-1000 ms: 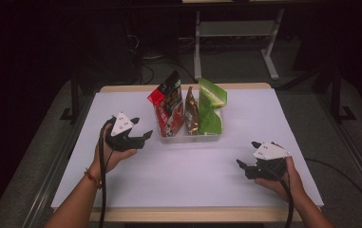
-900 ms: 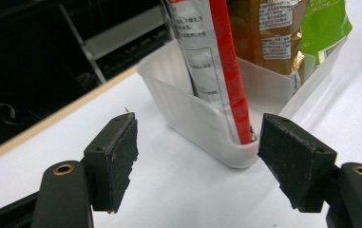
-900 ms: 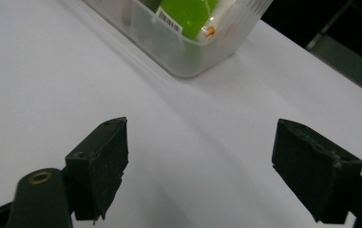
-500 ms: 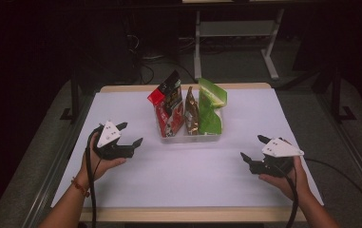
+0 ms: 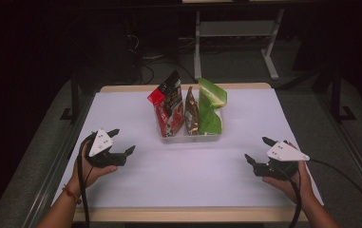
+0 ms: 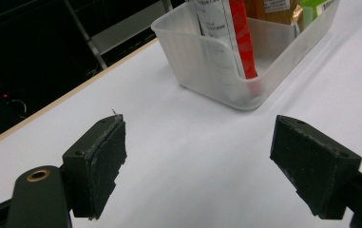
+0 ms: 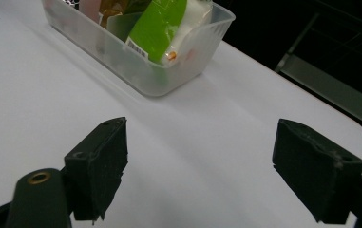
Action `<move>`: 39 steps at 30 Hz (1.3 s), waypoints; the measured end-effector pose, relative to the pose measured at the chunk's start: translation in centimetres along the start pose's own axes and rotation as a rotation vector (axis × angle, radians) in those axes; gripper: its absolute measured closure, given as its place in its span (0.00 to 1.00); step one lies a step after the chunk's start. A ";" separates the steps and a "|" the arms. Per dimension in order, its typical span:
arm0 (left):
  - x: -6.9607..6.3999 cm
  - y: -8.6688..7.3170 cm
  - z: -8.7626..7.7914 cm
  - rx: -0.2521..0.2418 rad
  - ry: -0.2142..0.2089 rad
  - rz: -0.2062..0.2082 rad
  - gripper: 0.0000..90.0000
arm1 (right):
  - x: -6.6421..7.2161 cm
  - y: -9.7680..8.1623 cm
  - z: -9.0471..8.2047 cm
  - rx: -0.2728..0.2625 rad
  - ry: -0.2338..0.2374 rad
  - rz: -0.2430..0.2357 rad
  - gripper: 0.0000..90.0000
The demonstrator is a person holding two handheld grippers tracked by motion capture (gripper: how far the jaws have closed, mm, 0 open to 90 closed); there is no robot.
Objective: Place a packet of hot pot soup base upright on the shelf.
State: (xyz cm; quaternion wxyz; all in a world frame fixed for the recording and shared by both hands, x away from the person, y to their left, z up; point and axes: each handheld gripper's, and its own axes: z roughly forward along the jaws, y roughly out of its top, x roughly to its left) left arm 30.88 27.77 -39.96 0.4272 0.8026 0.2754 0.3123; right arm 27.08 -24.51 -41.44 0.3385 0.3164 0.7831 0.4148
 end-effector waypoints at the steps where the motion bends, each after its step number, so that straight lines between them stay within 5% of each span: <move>1: 0.0 0.0 0.0 0.000 0.000 0.000 0.21 | 0.0 -0.1 -0.1 -0.002 -0.002 0.006 0.20; 26: 0.3 -3.6 -2.5 0.030 0.032 -0.011 0.21 | -1.5 -2.8 -2.8 -0.035 -0.074 0.070 0.20; 39: 0.4 -5.3 -4.0 0.031 0.045 -0.048 0.22 | -2.0 -4.5 -4.3 -0.040 -0.120 0.105 0.20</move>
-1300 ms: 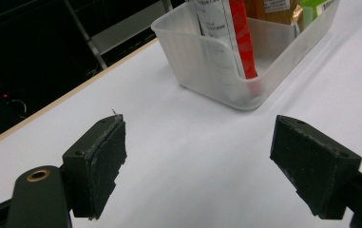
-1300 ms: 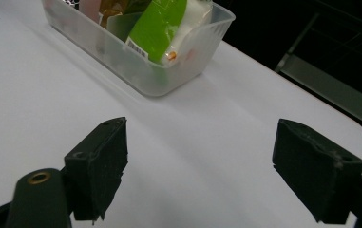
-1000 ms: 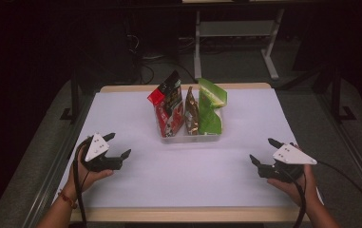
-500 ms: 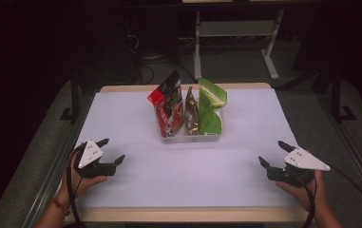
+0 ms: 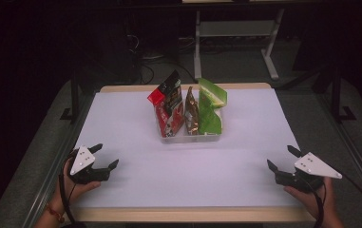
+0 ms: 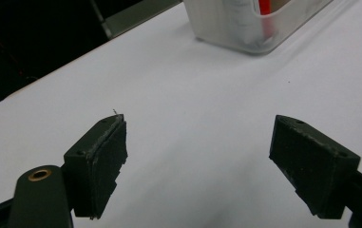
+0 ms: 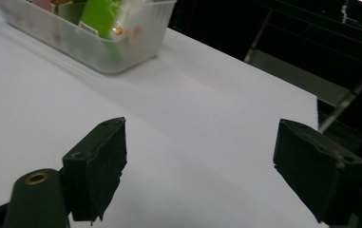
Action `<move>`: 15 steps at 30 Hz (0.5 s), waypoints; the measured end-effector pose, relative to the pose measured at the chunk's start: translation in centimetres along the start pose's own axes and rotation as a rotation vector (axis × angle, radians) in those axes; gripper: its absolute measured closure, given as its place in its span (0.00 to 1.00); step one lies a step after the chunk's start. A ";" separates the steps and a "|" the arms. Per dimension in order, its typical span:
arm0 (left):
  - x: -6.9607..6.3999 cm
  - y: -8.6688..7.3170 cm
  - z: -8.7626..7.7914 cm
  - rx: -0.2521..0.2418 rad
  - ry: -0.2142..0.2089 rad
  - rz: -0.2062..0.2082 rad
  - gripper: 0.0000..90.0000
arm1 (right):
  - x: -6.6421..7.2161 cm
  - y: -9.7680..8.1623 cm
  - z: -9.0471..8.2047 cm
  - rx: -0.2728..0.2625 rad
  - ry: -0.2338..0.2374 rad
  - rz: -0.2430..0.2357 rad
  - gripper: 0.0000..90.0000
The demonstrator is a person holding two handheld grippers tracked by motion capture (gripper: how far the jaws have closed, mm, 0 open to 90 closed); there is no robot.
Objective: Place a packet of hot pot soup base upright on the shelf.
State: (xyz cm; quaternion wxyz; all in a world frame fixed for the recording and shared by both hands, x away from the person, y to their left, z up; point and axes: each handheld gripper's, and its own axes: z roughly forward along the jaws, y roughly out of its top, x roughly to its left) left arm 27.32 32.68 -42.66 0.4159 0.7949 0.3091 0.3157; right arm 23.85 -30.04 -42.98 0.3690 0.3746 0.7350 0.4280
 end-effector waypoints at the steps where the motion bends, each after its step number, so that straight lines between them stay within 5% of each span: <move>1: 0.1 -0.2 -0.1 -0.004 0.001 -0.010 0.22 | -0.1 -0.2 -0.1 -0.002 -0.005 0.008 0.20; 15: 0.9 -2.4 -1.4 -0.035 0.032 -0.119 0.22 | -1.2 -2.3 -2.0 -0.030 -0.063 0.112 0.19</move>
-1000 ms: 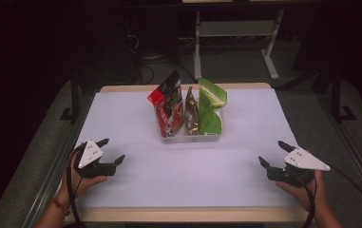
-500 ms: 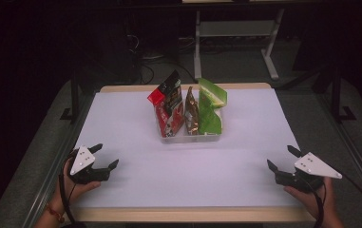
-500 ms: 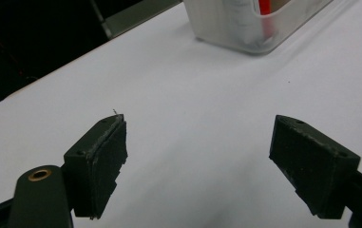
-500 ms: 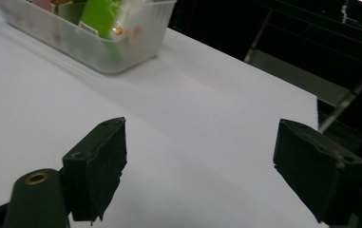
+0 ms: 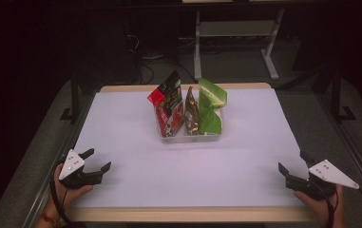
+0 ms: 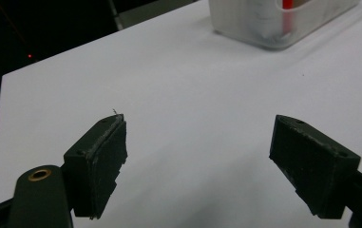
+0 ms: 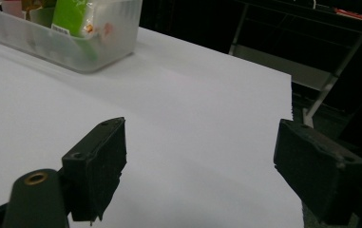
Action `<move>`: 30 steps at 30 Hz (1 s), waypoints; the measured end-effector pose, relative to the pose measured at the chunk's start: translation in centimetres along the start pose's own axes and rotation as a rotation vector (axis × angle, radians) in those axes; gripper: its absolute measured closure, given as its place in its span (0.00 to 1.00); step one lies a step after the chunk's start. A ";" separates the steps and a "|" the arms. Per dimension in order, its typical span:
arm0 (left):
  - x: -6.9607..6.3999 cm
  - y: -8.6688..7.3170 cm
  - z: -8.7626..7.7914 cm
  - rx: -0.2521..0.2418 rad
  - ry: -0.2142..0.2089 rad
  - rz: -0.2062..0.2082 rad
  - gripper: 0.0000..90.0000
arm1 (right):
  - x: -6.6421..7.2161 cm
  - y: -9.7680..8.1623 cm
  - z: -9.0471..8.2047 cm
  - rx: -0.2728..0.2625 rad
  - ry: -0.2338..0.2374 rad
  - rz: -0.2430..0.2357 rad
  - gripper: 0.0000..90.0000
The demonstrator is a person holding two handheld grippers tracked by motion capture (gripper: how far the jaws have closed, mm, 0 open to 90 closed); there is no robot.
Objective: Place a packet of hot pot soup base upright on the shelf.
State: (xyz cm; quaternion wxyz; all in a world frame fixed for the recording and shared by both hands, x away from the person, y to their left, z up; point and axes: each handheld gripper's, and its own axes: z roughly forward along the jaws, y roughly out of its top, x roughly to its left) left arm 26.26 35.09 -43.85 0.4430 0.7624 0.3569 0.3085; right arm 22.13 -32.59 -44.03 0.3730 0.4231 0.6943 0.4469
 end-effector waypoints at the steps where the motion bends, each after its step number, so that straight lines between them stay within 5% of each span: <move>1: 0.1 -0.2 -0.2 -0.007 0.003 -0.012 0.22 | 0.0 -0.1 -0.1 -0.003 -0.008 0.008 0.19; 11: 0.3 -0.8 -0.8 -0.038 0.019 -0.060 0.22 | 0.3 -0.4 -0.3 -0.027 -0.015 0.044 0.20; 17: 0.3 -1.0 -1.2 -0.048 0.008 -0.063 0.22 | 1.3 0.2 0.1 -0.022 -0.010 -0.001 0.20; 30: 0.0 -0.8 -0.5 -0.030 0.000 -0.045 0.22 | 1.4 -0.3 0.4 -0.004 -0.005 0.015 0.20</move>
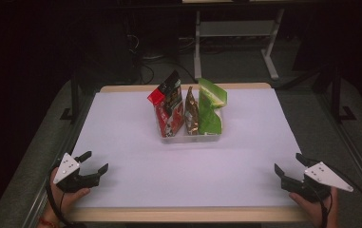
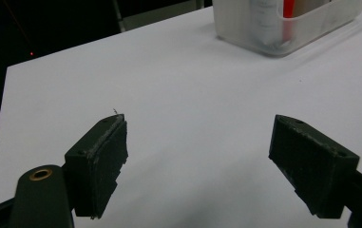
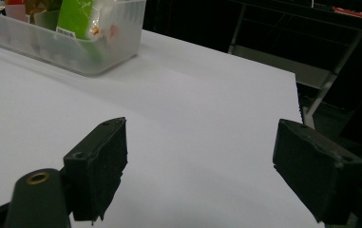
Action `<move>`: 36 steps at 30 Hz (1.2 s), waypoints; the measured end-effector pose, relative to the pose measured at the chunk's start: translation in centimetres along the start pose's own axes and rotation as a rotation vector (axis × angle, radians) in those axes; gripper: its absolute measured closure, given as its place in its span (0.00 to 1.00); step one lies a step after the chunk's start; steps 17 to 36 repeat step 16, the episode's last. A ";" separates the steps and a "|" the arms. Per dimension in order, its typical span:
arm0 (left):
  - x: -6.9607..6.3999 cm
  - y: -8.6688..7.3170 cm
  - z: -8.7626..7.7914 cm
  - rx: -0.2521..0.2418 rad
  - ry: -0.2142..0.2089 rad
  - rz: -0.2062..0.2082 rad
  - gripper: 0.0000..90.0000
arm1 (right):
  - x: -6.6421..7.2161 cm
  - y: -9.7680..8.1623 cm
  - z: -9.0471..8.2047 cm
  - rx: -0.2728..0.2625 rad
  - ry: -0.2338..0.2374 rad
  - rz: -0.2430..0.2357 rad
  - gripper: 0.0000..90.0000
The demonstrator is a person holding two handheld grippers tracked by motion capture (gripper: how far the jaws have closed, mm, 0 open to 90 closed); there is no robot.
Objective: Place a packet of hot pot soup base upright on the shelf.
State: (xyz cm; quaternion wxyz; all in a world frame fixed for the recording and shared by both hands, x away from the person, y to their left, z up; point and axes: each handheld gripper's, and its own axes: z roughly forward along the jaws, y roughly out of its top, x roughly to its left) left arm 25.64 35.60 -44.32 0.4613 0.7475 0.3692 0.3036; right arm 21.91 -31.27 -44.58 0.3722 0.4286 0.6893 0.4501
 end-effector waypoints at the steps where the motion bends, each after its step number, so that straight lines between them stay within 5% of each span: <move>1: 0.0 0.0 0.0 0.003 -0.001 -0.001 0.22 | 0.0 0.0 0.0 -0.001 -0.001 -0.002 0.20; 36: -0.2 0.1 0.1 0.009 0.009 0.009 0.23 | 0.3 0.2 0.3 0.007 0.015 -0.011 0.20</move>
